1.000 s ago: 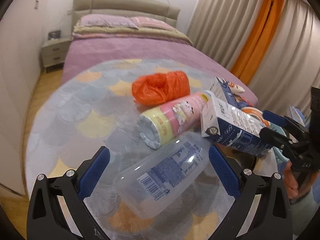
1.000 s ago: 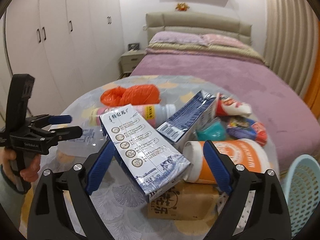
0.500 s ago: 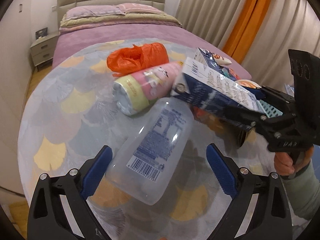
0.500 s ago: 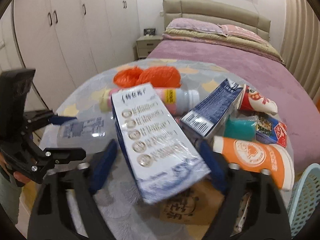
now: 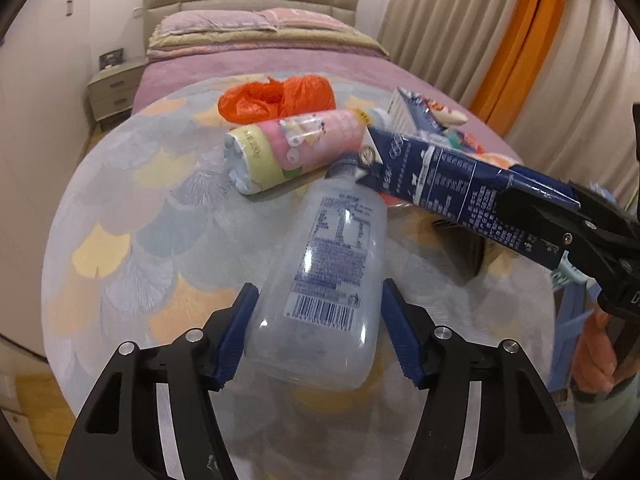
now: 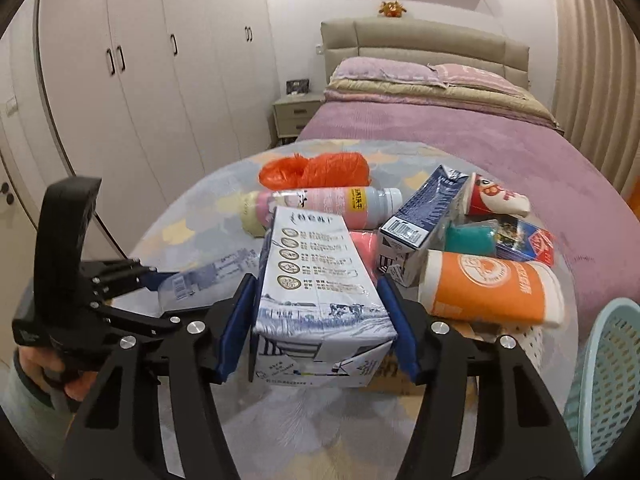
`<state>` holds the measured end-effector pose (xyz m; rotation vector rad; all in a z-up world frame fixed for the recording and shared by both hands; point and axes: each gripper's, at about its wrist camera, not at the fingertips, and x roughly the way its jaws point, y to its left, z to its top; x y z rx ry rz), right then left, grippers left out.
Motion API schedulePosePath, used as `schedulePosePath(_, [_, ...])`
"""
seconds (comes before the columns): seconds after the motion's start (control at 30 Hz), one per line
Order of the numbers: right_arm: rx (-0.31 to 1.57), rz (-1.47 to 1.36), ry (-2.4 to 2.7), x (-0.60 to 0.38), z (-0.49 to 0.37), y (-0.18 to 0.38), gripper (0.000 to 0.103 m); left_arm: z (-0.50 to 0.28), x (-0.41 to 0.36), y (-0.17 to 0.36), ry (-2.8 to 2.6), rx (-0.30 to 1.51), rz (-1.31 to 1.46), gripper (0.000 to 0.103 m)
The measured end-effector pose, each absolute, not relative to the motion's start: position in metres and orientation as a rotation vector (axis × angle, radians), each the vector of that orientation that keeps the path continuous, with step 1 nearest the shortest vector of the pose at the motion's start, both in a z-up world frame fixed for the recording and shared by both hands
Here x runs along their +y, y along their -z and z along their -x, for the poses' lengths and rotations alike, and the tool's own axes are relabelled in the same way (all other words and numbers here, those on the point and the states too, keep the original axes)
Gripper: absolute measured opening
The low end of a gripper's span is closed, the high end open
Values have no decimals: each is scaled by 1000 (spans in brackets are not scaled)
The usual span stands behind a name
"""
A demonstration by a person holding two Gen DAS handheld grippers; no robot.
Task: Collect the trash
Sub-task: 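Grasp the clear plastic bottle with the left tool while the right tool grasps the white milk carton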
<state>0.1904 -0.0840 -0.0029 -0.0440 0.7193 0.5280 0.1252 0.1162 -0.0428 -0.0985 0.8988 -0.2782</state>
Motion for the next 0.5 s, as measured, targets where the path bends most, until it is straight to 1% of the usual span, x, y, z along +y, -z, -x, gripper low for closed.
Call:
schedulePosePath(0.23, [758, 1, -511, -106, -157, 5, 57, -99, 115, 32, 250, 846, 143, 58])
schedulePosePath(0.5, [865, 68, -435, -126, -111, 50, 57, -74, 107, 49, 208, 885, 144, 58])
